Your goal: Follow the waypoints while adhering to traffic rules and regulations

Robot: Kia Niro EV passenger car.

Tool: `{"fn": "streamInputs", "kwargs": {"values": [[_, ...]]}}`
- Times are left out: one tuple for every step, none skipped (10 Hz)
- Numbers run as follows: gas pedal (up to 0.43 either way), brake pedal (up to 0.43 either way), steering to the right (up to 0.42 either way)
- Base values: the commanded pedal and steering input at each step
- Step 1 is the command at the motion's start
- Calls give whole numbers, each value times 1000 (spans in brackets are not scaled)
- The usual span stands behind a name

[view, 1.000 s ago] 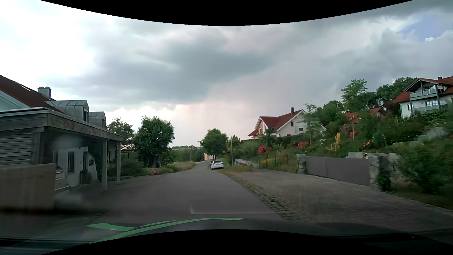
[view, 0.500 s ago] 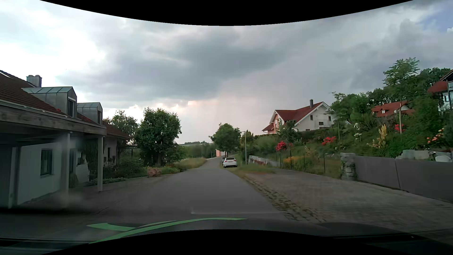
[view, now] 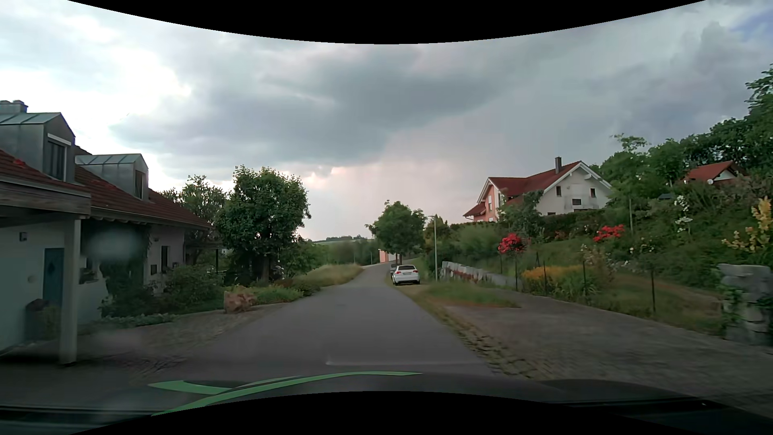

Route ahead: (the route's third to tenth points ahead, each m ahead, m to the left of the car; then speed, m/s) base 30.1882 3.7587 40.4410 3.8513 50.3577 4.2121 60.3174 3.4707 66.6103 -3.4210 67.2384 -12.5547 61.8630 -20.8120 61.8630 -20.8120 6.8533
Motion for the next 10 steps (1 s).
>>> {"fn": "streamInputs", "kwargs": {"values": [[39,0,-35],[39,0,-35],[39,0,-35],[39,0,-35],[39,0,-34],[39,0,-34],[39,0,-32],[39,0,-30],[39,0,-30],[39,0,-30]]}}
